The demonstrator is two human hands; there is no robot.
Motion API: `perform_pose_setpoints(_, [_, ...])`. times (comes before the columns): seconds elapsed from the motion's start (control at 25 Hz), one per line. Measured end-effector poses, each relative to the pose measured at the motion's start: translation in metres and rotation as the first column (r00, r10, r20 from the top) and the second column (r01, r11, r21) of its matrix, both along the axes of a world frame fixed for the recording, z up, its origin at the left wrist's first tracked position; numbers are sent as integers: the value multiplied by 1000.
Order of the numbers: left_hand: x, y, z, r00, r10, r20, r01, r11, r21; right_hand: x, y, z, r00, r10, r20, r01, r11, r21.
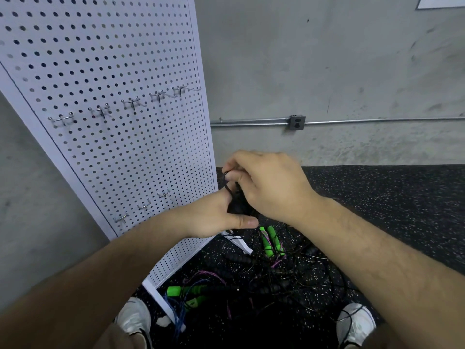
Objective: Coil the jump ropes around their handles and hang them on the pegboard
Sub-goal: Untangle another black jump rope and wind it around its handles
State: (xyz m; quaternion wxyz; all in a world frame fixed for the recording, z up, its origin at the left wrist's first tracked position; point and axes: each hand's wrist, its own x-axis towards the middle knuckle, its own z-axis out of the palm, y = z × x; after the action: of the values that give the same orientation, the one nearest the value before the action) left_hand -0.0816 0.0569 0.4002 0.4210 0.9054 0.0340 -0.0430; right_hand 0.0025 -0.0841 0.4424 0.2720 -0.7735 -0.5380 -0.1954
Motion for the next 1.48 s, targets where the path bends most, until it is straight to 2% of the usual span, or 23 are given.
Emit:
perform_pose_setpoints(0.16, [-4, 6, 3, 997, 64, 51, -52, 979, -199, 16, -2, -3, 982, 30, -186, -6, 992, 129])
perform_pose_setpoints(0.24, [-8, 11, 3, 991, 111, 69, -83, 942, -326, 22, -1, -9, 934, 126, -333, -62, 979, 196])
perform_pose_setpoints(0.28, [-9, 14, 1, 986, 143, 85, -97, 910, -403, 23, -2, -15, 924, 166, -345, -98, 974, 204])
perform_pose_setpoints(0.36, [-9, 18, 1, 966, 233, 108, -143, 836, -530, 24, -6, -27, 951, 203, -231, -171, 973, 153])
perform_pose_setpoints(0.48, [-14, 24, 1, 944, 311, 113, -168, 745, -646, 23, -9, -43, 972, 237, 3, -237, 971, -17])
perform_pose_setpoints(0.6, [-22, 22, 2, 933, 335, 132, -159, 712, -684, 18, -1, -56, 969, 124, 213, -110, 991, -77])
perform_pose_setpoints(0.68, [-26, 22, 2, 922, 354, 154, -160, 712, -683, 14, 5, -57, 970, 89, 225, -85, 996, -25])
perform_pose_setpoints(0.76, [-33, 25, 3, 903, 394, 174, -197, 737, -646, 10, 8, -56, 986, 99, 131, -102, 995, 15])
perform_pose_setpoints(0.84, [-42, 29, 5, 872, 430, 234, -278, 828, -487, 4, 11, -53, 981, 133, -144, -125, 990, 65])
perform_pose_setpoints(0.92, [-52, 26, 1, 856, 436, 278, -356, 887, -294, -5, 14, -53, 847, 188, -497, -141, 981, 131])
perform_pose_setpoints(1.0, [-57, 25, -9, 858, 428, 284, -379, 901, -212, -11, 20, -53, 643, 245, -726, -140, 969, 202])
perform_pose_setpoints(1.08, [-61, 24, -22, 856, 434, 280, -367, 892, -263, -17, 26, -54, 465, 272, -843, -139, 962, 235])
perform_pose_setpoints(1.28, [-64, 30, -60, 813, 542, 212, -461, 822, -334, -25, 40, -80, 165, 227, -960, -137, 969, 206])
perform_pose_setpoints(1.36, [-69, 35, -80, 821, 549, 155, -481, 813, -328, -30, 45, -104, 143, 193, -971, -117, 977, 177])
perform_pose_setpoints(1.48, [-76, 39, -114, 820, 571, 40, -539, 794, -280, -37, 51, -155, 207, 80, -975, -64, 996, 68])
